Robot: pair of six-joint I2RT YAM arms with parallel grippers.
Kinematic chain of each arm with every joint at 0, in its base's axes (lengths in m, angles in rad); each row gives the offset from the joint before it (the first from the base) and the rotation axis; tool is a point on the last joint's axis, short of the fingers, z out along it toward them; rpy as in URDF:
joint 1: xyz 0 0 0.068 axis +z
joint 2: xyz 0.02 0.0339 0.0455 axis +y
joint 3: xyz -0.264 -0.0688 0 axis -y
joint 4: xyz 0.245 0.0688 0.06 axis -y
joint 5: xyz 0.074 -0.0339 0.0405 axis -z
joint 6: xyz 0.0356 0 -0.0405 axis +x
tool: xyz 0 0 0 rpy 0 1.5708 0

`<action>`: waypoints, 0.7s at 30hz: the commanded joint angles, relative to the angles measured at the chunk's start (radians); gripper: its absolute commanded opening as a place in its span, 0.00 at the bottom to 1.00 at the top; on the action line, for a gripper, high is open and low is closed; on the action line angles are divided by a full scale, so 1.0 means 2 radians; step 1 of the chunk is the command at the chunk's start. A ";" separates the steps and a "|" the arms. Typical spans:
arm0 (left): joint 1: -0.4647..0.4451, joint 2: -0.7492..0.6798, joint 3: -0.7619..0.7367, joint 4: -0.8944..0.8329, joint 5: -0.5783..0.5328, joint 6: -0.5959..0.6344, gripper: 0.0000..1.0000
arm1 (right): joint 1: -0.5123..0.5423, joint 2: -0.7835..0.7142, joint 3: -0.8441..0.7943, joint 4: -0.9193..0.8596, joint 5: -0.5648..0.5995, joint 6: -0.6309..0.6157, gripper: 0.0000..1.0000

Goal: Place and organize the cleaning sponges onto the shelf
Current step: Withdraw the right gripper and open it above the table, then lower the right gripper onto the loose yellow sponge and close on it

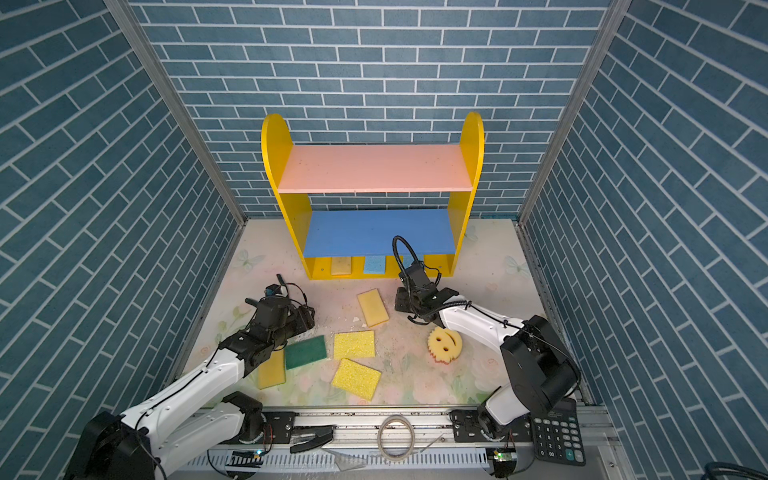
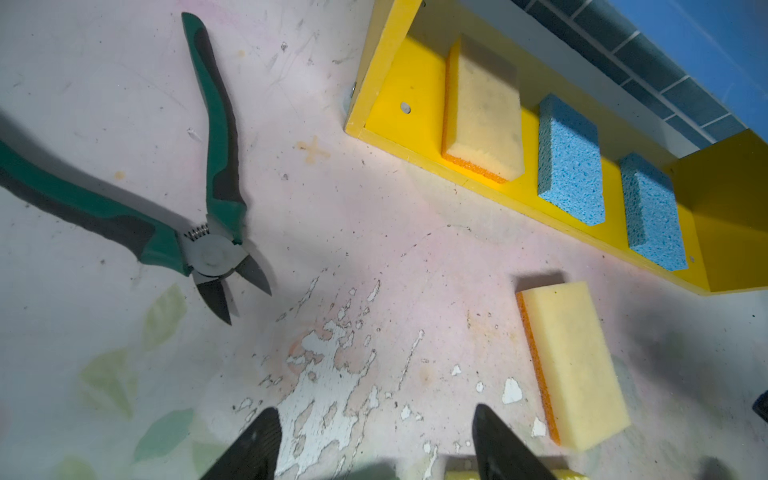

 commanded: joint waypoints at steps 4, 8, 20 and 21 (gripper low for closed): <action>0.002 -0.007 0.011 -0.010 -0.012 0.008 0.57 | 0.005 0.039 0.049 0.008 -0.044 -0.046 0.41; 0.002 -0.013 0.009 -0.011 -0.020 0.011 0.56 | 0.006 0.080 0.071 0.007 -0.059 -0.054 0.43; 0.006 0.018 -0.002 0.013 -0.012 0.000 0.56 | 0.007 0.172 0.122 0.006 -0.129 -0.058 0.43; 0.006 0.021 -0.002 0.017 -0.011 0.002 0.56 | 0.007 0.176 0.122 0.006 -0.132 -0.054 0.42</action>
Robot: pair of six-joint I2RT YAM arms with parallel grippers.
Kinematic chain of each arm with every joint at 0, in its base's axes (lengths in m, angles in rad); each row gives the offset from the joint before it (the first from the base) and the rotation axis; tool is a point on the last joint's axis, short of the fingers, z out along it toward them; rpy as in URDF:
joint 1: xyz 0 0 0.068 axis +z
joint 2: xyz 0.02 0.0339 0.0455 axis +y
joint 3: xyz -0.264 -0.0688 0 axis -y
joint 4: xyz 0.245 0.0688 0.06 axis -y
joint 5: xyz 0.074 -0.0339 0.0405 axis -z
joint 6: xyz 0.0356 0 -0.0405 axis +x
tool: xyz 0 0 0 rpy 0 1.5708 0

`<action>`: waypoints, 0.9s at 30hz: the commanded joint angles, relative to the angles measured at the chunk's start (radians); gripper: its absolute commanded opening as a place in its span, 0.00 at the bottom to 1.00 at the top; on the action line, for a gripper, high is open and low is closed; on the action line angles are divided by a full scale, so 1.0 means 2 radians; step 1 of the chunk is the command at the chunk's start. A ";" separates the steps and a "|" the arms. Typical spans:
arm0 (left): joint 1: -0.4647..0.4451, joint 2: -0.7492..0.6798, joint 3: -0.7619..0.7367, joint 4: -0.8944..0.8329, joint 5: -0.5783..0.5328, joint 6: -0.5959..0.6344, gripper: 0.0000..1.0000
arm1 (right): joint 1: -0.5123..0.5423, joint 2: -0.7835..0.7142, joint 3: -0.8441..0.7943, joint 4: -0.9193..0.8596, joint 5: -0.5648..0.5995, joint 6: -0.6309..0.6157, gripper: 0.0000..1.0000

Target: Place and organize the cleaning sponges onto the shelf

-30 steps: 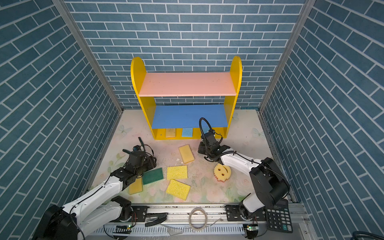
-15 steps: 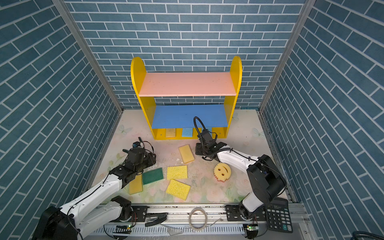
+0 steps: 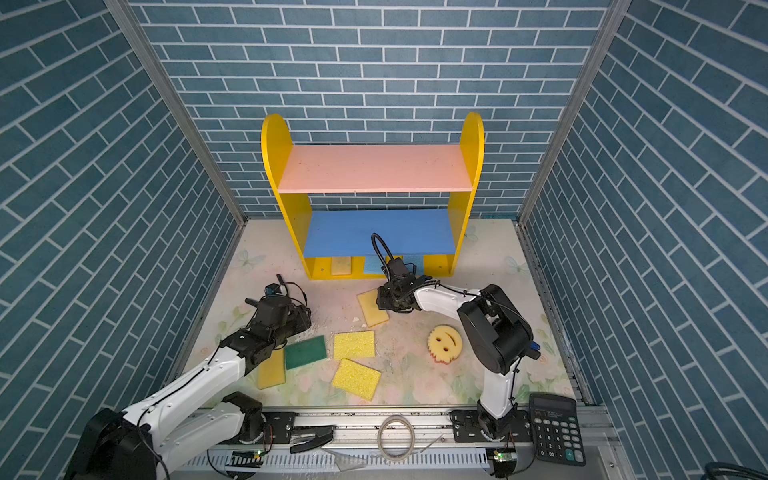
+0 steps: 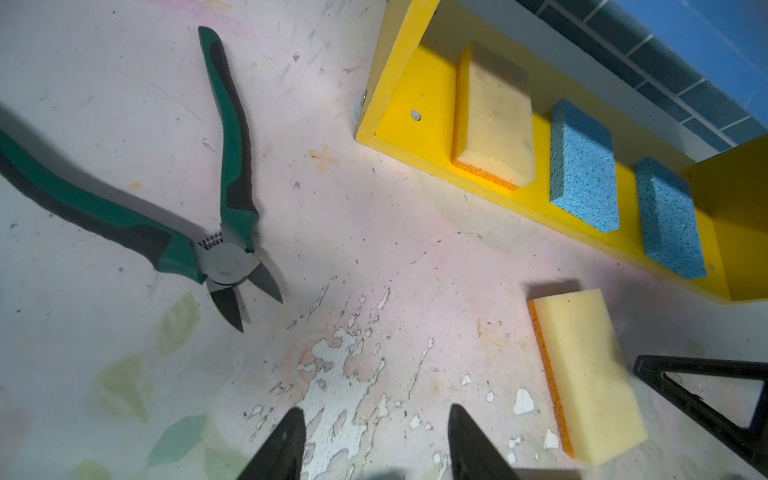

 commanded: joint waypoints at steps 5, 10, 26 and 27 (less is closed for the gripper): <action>0.003 0.022 -0.003 0.028 0.010 -0.002 0.56 | 0.007 0.022 0.000 0.023 -0.036 0.013 0.34; 0.004 0.038 -0.001 0.036 0.019 0.000 0.49 | 0.007 0.023 -0.008 0.039 -0.043 0.031 0.15; 0.019 0.057 0.024 0.057 0.062 0.005 0.43 | 0.034 -0.057 0.071 -0.028 0.033 0.016 0.00; 0.021 0.054 0.024 0.056 0.065 0.004 0.43 | 0.035 -0.057 0.088 -0.039 0.034 0.017 0.00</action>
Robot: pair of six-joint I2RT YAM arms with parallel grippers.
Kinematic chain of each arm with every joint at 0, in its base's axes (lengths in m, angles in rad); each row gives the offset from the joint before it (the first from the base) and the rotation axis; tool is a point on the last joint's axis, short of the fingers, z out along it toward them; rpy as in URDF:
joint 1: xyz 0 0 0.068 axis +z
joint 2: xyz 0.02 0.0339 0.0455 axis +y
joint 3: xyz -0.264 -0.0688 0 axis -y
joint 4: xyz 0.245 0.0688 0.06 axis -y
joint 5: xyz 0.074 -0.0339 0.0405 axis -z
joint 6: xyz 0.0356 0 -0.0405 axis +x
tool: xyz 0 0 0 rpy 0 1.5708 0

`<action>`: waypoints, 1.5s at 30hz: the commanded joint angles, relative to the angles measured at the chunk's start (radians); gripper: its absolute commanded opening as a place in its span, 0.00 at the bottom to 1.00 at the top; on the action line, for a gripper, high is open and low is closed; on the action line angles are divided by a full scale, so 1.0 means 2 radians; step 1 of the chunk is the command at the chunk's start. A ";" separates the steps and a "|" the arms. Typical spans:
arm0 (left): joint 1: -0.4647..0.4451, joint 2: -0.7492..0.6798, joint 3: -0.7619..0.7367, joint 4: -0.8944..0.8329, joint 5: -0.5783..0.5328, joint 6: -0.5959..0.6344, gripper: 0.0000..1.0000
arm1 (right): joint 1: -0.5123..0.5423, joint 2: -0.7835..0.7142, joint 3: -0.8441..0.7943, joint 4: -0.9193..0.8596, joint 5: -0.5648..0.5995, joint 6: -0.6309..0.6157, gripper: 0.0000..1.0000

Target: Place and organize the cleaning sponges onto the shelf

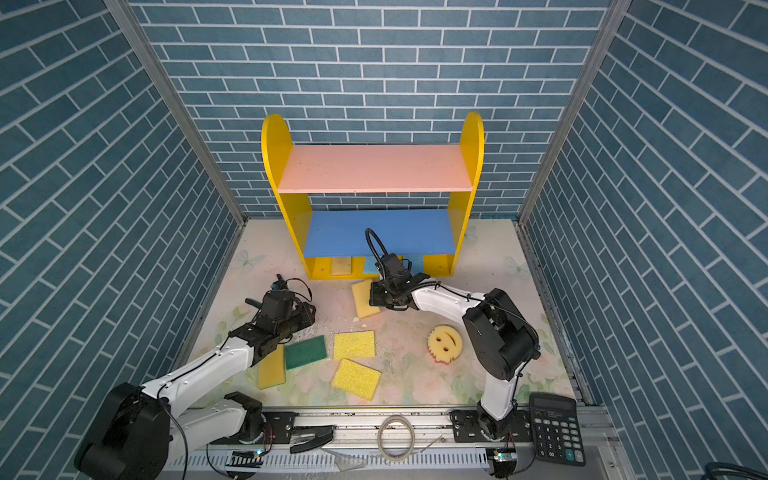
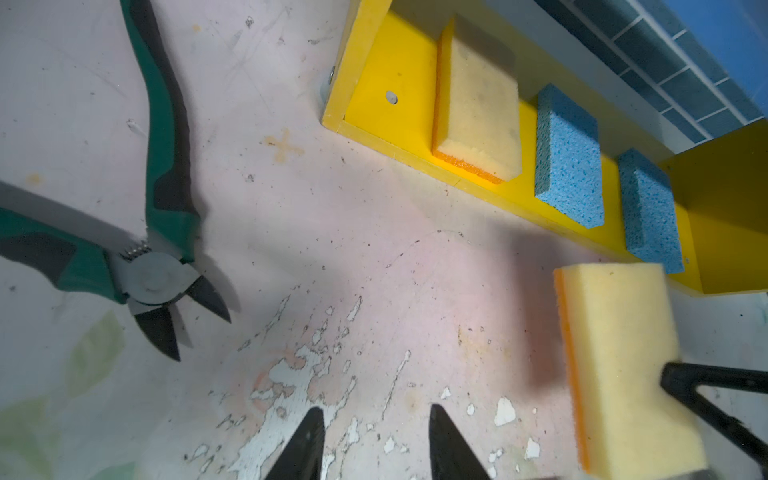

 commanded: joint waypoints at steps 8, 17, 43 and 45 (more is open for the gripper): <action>0.008 -0.035 -0.003 -0.030 0.040 -0.006 0.42 | 0.013 0.007 0.157 -0.037 0.100 -0.048 0.00; 0.008 -0.098 -0.053 -0.054 0.045 -0.045 0.42 | 0.013 0.100 0.259 0.039 0.145 -0.086 0.00; 0.009 -0.198 -0.059 -0.174 -0.007 -0.044 0.49 | 0.014 0.255 0.392 0.044 0.196 -0.020 0.00; 0.009 -0.198 -0.059 -0.173 -0.008 -0.045 0.49 | 0.014 0.251 0.388 0.042 0.195 -0.024 0.00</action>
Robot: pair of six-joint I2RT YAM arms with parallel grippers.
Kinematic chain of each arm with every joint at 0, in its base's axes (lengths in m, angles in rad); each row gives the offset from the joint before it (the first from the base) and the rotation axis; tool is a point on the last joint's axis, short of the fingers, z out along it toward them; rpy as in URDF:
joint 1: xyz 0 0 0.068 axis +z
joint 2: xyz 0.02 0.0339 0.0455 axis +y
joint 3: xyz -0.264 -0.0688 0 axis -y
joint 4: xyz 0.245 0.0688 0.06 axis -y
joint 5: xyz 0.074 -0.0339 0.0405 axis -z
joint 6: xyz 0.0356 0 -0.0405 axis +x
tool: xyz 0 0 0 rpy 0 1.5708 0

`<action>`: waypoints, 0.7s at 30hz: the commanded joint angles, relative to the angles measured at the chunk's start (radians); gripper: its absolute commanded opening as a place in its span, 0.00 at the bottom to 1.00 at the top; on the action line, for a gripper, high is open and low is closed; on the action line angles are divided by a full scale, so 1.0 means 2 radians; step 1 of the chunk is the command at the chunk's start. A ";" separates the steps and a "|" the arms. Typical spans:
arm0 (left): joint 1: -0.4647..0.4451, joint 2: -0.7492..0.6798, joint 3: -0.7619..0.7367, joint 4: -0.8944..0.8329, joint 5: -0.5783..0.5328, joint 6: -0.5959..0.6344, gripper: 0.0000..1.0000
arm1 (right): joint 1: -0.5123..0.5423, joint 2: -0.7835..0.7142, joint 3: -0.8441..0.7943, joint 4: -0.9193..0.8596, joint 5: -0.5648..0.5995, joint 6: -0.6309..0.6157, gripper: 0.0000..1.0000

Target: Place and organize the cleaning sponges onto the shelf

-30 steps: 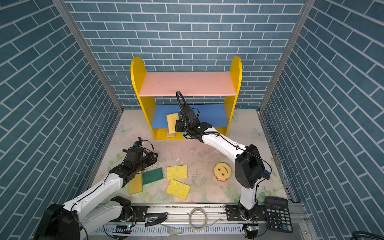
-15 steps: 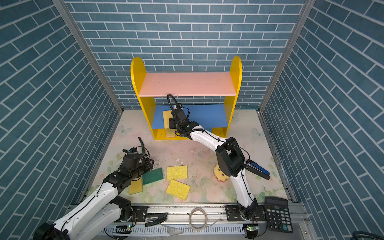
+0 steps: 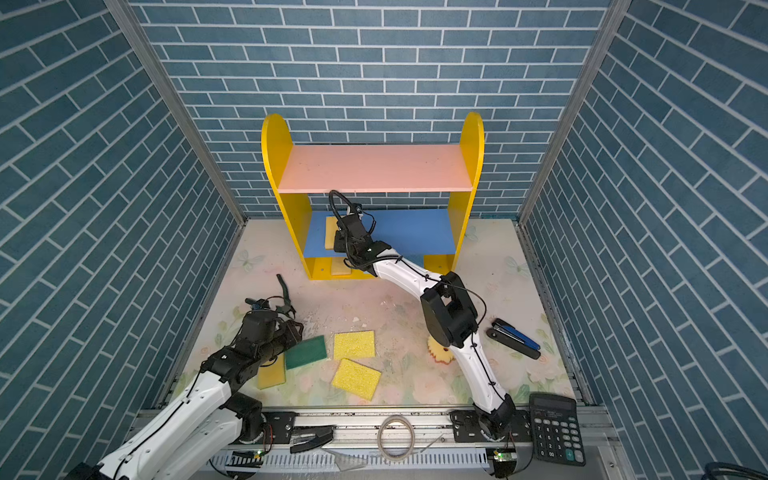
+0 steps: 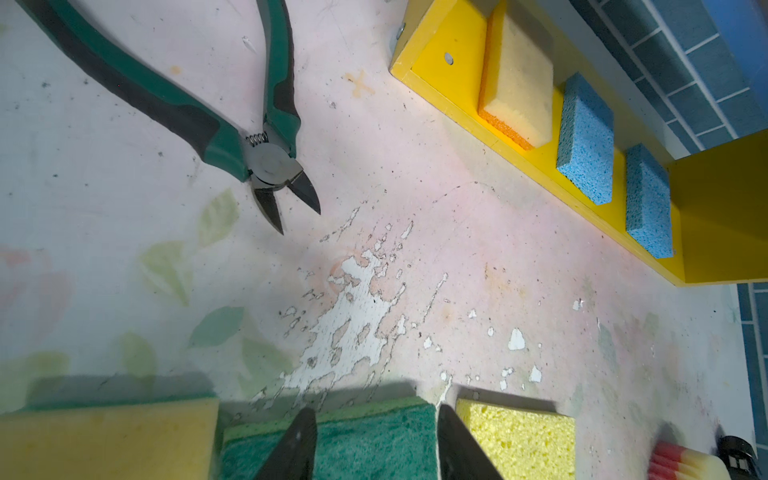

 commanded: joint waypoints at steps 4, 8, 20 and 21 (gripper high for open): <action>0.003 -0.005 -0.008 -0.011 -0.006 0.003 0.49 | -0.002 -0.003 -0.003 -0.020 -0.002 0.004 0.00; 0.003 -0.009 -0.006 -0.019 -0.007 0.006 0.49 | 0.001 -0.015 -0.021 -0.016 -0.001 0.002 0.00; 0.003 -0.043 -0.001 -0.037 -0.014 0.006 0.50 | 0.004 -0.034 -0.038 -0.016 0.011 0.004 0.17; 0.003 -0.044 -0.001 -0.039 -0.014 0.007 0.50 | 0.003 -0.034 -0.038 -0.016 0.013 0.003 0.17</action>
